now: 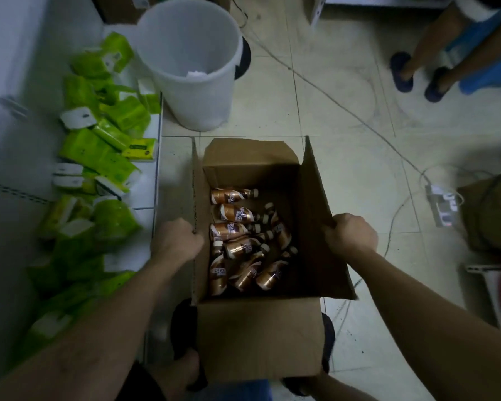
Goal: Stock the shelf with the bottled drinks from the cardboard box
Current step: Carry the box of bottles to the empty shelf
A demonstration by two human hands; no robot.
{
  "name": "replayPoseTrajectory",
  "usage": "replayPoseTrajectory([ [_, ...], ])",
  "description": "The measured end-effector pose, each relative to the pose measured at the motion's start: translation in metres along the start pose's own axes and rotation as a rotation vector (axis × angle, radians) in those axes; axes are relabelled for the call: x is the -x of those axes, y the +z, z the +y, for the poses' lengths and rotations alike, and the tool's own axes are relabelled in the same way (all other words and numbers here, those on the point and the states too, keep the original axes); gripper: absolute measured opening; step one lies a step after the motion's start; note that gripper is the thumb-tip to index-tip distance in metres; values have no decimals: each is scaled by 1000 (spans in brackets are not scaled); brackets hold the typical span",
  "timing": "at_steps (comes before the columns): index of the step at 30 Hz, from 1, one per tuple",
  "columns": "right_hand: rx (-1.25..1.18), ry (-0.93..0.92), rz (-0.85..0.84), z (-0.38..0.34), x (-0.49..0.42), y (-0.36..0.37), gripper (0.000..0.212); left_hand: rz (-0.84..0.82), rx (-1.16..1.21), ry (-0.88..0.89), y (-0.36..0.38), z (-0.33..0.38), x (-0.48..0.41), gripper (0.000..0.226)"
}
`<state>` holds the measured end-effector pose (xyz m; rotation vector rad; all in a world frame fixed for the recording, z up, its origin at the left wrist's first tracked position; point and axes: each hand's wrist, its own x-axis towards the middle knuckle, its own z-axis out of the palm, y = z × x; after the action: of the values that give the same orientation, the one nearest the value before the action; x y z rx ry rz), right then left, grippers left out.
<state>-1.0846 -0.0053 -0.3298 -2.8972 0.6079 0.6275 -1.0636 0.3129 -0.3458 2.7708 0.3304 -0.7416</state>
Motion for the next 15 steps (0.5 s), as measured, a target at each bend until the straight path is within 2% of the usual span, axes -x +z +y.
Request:
replayPoseTrajectory([
  [8, -176, -21, 229, 52, -25, 129, 23, 133, -26, 105, 109, 7, -47, 32],
  [13, -232, -9, 303, 83, -19, 177, 19, 161, -77, 155, 143, 2, -52, 36],
  [15, -255, 5, 275, 94, -9, 196, 21, 183, -74, 173, 159, -4, -49, 36],
])
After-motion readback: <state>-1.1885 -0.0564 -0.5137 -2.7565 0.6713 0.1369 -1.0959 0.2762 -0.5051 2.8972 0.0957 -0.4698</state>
